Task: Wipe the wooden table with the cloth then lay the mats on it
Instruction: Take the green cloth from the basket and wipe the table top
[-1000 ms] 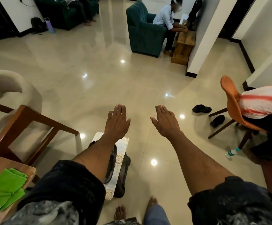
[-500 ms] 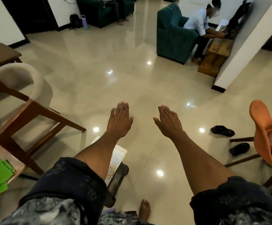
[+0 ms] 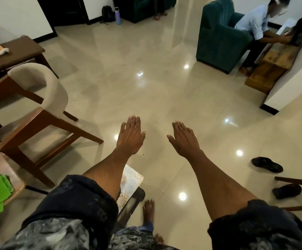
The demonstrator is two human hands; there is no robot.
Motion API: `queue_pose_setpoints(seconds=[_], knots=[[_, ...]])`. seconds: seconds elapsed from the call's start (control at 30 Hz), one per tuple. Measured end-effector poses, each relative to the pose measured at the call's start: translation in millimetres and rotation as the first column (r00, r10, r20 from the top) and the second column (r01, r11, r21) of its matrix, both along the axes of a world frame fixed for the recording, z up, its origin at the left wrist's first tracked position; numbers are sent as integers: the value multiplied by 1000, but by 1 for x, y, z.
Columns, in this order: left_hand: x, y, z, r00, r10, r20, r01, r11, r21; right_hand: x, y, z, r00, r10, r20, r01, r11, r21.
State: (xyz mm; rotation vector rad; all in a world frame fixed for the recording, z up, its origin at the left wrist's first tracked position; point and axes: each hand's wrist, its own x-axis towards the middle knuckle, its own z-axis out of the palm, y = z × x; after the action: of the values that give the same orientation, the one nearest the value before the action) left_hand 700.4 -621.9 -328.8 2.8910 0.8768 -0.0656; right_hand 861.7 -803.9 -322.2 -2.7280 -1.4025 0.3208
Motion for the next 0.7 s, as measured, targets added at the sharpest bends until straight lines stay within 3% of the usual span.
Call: queue_pose_setpoints(seconds=[0.23,0.7], knots=[[53,46,-2,996,52,70,-51,999,-16,58,74,18,997,68,48,-68,998,3],[75,151,10,924,379,55,-376,925,-55,121,239,14,916,398,58,-400,916,33]])
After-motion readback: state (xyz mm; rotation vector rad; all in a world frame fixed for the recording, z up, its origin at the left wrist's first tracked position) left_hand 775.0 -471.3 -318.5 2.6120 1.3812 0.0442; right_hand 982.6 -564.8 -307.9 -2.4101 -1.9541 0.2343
